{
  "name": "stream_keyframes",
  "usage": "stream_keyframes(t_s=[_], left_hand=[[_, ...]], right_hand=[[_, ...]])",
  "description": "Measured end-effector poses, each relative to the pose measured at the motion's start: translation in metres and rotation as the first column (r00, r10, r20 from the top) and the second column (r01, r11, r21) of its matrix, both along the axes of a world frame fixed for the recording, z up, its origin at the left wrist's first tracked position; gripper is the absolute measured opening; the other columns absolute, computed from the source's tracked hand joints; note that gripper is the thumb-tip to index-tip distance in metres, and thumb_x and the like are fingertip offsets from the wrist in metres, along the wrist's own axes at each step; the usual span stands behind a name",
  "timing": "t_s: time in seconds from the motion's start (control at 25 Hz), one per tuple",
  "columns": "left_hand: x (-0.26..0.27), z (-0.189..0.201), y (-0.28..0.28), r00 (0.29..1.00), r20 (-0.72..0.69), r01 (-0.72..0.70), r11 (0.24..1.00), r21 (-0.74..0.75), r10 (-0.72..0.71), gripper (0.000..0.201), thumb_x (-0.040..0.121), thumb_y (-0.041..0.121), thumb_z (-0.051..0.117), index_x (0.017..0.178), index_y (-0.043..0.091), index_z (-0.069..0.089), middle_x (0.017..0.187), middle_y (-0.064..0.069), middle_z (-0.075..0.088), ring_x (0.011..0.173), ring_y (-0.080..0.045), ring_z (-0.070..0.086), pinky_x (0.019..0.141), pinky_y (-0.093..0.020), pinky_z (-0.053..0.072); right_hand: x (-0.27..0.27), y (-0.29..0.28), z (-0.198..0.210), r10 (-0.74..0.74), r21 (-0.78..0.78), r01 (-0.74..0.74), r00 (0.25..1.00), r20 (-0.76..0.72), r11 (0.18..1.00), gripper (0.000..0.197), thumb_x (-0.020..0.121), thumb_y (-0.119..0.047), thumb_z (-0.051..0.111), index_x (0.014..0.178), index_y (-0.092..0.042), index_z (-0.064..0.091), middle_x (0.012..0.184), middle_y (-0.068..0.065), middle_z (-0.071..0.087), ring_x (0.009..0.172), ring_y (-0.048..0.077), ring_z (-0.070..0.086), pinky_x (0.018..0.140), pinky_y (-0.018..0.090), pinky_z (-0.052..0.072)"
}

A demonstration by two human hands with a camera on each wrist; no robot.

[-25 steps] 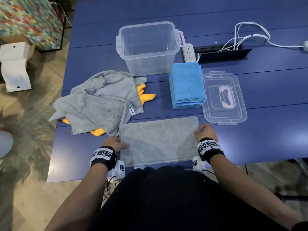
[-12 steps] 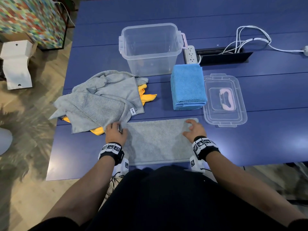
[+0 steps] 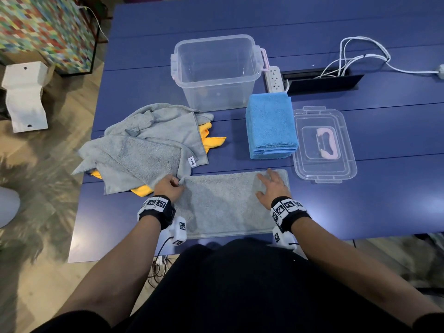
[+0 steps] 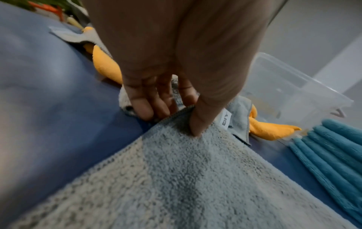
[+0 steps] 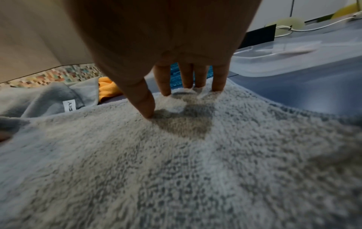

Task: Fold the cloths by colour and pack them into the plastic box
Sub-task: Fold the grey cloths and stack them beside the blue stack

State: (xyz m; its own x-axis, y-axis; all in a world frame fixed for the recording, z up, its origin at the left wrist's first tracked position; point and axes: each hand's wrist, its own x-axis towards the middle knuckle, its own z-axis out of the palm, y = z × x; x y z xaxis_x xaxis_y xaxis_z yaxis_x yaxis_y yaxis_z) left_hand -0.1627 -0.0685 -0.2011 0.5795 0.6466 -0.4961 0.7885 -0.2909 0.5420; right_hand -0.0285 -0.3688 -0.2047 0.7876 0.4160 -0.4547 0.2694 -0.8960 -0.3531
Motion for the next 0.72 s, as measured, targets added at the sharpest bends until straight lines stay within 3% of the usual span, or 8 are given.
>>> stream_keyframes(t_s=[0.08,0.16,0.28,0.36,0.44,0.52,0.6,0.72], left_hand=[[0.004,0.011,-0.006,0.999,-0.011,0.03,1.0,-0.002,-0.03,0.019,0.088,0.021,0.063,0.077,0.02,0.047,0.079,-0.002,0.057,0.08,-0.024,0.056,0.07,-0.028,0.039],[0.012,0.022,-0.013,1.0,-0.006,0.019,0.996,-0.09,-0.019,0.019,0.09,0.022,0.06,0.081,0.019,0.044,0.08,-0.006,0.058,0.073,-0.027,0.061,0.067,-0.032,0.049],[0.032,0.034,-0.042,0.988,0.065,-0.095,0.893,-0.44,0.137,0.025,0.093,0.014,0.06,0.09,0.017,0.035,0.071,-0.016,0.055,0.044,-0.025,0.061,0.043,-0.034,0.054],[0.044,0.046,-0.065,0.983,0.107,-0.066,0.822,-0.566,0.152,0.03,0.093,0.016,0.063,0.095,0.017,0.033,0.072,-0.017,0.058,0.043,-0.024,0.061,0.039,-0.032,0.052],[0.052,0.046,-0.076,0.982,0.141,-0.01,0.778,-0.628,0.127,0.032,0.092,0.023,0.067,0.102,0.015,0.038,0.086,-0.017,0.065,0.053,-0.024,0.065,0.043,-0.029,0.053],[0.057,0.036,-0.073,0.981,0.186,0.058,0.838,-0.543,0.053,0.024,0.092,0.021,0.065,0.106,0.017,0.046,0.093,-0.013,0.065,0.063,-0.023,0.064,0.053,-0.029,0.054],[0.058,0.02,-0.057,0.957,0.182,0.259,0.95,-0.177,-0.227,0.022,0.09,0.019,0.063,0.112,0.023,0.058,0.098,-0.01,0.061,0.08,-0.022,0.063,0.076,-0.031,0.053],[0.058,0.002,-0.04,0.839,-0.019,0.541,0.832,0.12,-0.543,0.028,0.088,0.032,0.066,0.114,0.023,0.067,0.109,-0.011,0.053,0.1,-0.027,0.057,0.095,-0.037,0.047]], right_hand=[[0.0,0.008,0.006,-0.084,0.154,0.074,0.995,0.055,0.985,0.048,0.089,-0.02,0.059,0.136,-0.025,0.051,0.148,0.005,0.038,0.138,0.024,0.032,0.114,0.039,0.029],[-0.001,0.023,0.014,-0.158,0.322,0.151,0.987,-0.006,0.935,0.031,0.088,-0.013,0.058,0.117,-0.023,0.064,0.122,0.001,0.057,0.113,0.018,0.053,0.099,0.031,0.042],[-0.008,0.051,0.025,-0.137,0.419,0.405,0.832,-0.537,0.813,0.029,0.084,-0.006,0.059,0.108,-0.02,0.064,0.082,-0.006,0.063,0.082,0.022,0.059,0.062,0.03,0.046],[-0.016,0.066,0.024,-0.064,0.338,0.458,0.664,-0.745,0.822,0.047,0.078,-0.005,0.068,0.12,-0.021,0.054,0.087,-0.002,0.064,0.083,0.021,0.059,0.06,0.025,0.042],[-0.024,0.075,0.016,-0.017,0.284,0.39,0.614,-0.79,0.876,0.067,0.064,-0.018,0.078,0.123,-0.026,0.048,0.098,0.0,0.066,0.089,0.02,0.061,0.069,0.027,0.046],[-0.031,0.075,0.007,-0.039,0.259,0.364,0.642,-0.766,0.895,0.066,0.056,-0.028,0.08,0.117,-0.023,0.054,0.097,0.0,0.067,0.091,0.02,0.062,0.077,0.031,0.047],[-0.033,0.072,0.006,-0.084,0.246,0.317,0.751,-0.655,0.916,0.055,0.069,-0.028,0.077,0.118,-0.018,0.056,0.107,0.001,0.068,0.097,0.021,0.063,0.085,0.03,0.049],[-0.033,0.07,0.005,-0.17,0.239,0.308,0.869,-0.465,0.921,0.031,0.088,-0.017,0.064,0.118,-0.011,0.057,0.113,0.008,0.067,0.1,0.027,0.064,0.088,0.031,0.05]])
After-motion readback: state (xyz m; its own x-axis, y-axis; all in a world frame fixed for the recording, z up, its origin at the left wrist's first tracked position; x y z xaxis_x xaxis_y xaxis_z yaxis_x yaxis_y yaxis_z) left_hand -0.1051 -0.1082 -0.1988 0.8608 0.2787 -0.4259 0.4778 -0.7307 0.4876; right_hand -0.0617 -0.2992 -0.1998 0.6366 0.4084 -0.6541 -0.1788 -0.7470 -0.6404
